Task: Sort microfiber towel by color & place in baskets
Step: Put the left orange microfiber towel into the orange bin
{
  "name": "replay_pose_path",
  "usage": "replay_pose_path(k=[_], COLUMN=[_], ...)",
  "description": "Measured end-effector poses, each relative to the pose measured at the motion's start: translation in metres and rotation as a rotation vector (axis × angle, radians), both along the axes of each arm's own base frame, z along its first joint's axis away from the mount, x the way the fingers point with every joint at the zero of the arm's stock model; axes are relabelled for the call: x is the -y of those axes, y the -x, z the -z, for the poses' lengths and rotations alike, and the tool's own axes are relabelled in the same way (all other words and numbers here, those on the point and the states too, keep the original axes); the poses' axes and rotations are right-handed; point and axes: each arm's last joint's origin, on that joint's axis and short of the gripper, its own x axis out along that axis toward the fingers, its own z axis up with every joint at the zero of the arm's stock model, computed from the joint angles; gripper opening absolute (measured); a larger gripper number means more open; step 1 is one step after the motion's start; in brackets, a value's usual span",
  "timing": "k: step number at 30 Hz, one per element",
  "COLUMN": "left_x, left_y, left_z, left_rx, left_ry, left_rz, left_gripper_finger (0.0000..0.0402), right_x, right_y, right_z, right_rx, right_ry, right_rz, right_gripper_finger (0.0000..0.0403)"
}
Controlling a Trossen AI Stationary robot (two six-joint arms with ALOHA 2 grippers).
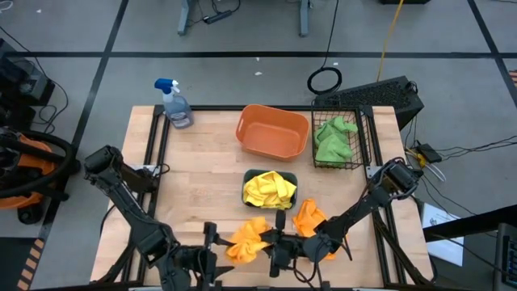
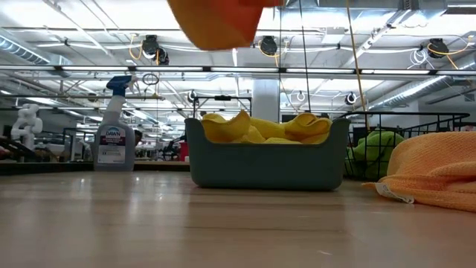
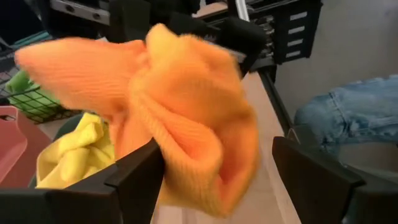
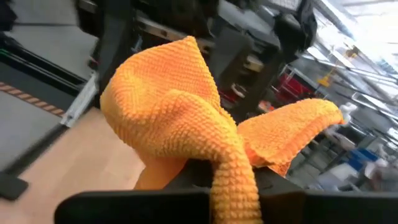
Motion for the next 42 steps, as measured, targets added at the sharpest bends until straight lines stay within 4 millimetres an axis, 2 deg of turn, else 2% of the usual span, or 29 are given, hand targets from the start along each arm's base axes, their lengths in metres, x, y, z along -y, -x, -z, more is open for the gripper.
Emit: replay_pose_path(k=[7,11,16,20,25,30,38,42], left_x=[0.012,0.014,0.012,0.003,-0.007,-0.015,-0.030,-0.036], left_y=[0.018,0.028,0.040,0.041,0.039,0.034,0.024,0.018], left_z=[-0.002,-0.002,0.003,0.010,0.020,0.028,0.039,0.039], left_rx=[0.012,0.054,0.026,0.018,0.023,0.007,-0.020,-0.024], left_ry=[-0.029,-0.098,-0.180,-0.210,-0.297,-0.327,-0.358,-0.348], left_rz=[0.038,-0.012,-0.051,-0.135,-0.189,-0.214,-0.261,-0.292], left_gripper_finger=[0.0299,0.0299,0.0299,0.0299,0.0299,0.0299,0.0299,0.0299], right_x=[-0.002,0.001,0.012,0.035,0.079,0.141,0.254,0.293], right_y=[0.002,0.002,0.005,0.002,-0.004,-0.003,0.014,0.019], right_z=[0.004,0.003,-0.014,-0.034,-0.055,-0.064,-0.065,-0.056], right_rx=[-0.031,-0.029,-0.030,-0.043,-0.127,-0.284,-0.492,-0.550], right_ry=[-0.048,-0.021,0.103,0.190,0.260,0.257,-0.034,-0.149], right_rz=[0.005,0.091,0.227,0.339,0.446,0.523,0.602,0.628], right_gripper_finger=[0.0009,0.0009,0.0009,0.0009,0.0009,0.0009,0.0009,0.0012])
